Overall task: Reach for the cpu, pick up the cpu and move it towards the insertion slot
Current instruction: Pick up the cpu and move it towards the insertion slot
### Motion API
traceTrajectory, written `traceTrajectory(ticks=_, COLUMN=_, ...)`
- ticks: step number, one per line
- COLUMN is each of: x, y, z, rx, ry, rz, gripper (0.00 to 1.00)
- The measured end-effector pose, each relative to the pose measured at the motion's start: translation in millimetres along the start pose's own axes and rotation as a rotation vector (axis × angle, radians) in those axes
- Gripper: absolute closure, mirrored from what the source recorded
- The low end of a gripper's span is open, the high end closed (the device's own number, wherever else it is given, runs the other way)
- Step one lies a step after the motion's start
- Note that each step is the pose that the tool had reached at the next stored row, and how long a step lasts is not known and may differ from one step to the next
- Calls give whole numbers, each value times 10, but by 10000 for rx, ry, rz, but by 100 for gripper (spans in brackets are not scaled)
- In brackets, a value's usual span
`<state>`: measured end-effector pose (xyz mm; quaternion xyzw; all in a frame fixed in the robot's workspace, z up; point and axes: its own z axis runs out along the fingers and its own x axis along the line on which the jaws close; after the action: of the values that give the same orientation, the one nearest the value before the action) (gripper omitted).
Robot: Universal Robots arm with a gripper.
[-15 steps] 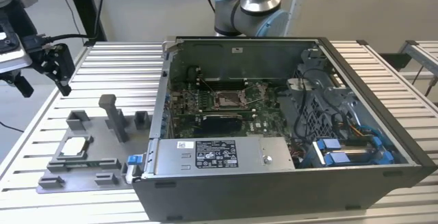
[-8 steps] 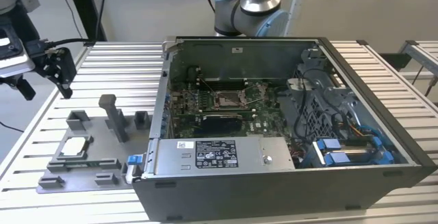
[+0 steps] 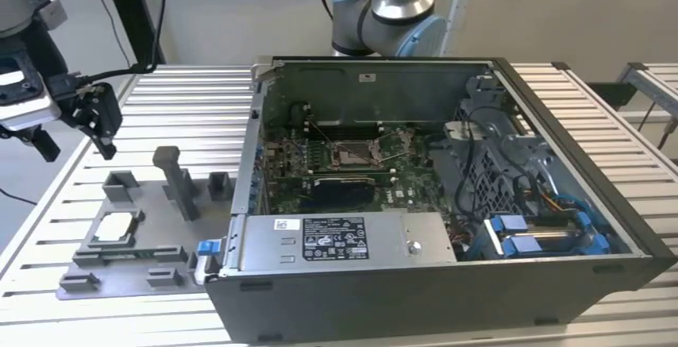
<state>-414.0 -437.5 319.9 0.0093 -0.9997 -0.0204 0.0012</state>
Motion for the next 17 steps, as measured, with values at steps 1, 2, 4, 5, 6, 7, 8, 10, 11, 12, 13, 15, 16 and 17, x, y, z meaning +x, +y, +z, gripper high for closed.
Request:
traceTrajectory(ticks=1, x=0, y=0, z=14, rx=0, ry=0, rz=1, gripper=0)
traceTrajectory(ticks=2, x=0, y=-1, z=27, rx=0, ry=0, rz=0, gripper=0)
traceTrajectory(ticks=4, x=0, y=-2, z=55, rx=1, ry=1, rz=0, gripper=0)
traceTrajectory(ticks=5, x=0, y=-3, z=69, rx=0, ry=1, rz=0, gripper=0)
traceTrajectory(ticks=6, x=0, y=-3, z=83, rx=1, ry=1, rz=0, gripper=0)
traceTrajectory(ticks=7, x=0, y=-4, z=97, rx=3, ry=2, rz=0, gripper=0)
traceTrajectory(ticks=8, x=0, y=-5, z=110, rx=16, ry=4, rz=1, gripper=0)
traceTrajectory(ticks=10, x=0, y=-6, z=139, rx=39, ry=8, rz=0, gripper=0)
traceTrajectory(ticks=11, x=0, y=-6, z=155, rx=43, ry=9, rz=0, gripper=0)
traceTrajectory(ticks=12, x=0, y=-7, z=169, rx=47, ry=12, rz=1, gripper=0)
traceTrajectory(ticks=13, x=0, y=-7, z=179, rx=57, ry=27, rz=1, gripper=0)
traceTrajectory(ticks=15, x=0, y=-9, z=213, rx=62, ry=30, rz=1, gripper=0)
traceTrajectory(ticks=16, x=-1, y=-9, z=230, rx=61, ry=29, rz=1, gripper=0)
traceTrajectory(ticks=17, x=-1, y=-10, z=247, rx=62, ry=31, rz=2, gripper=0)
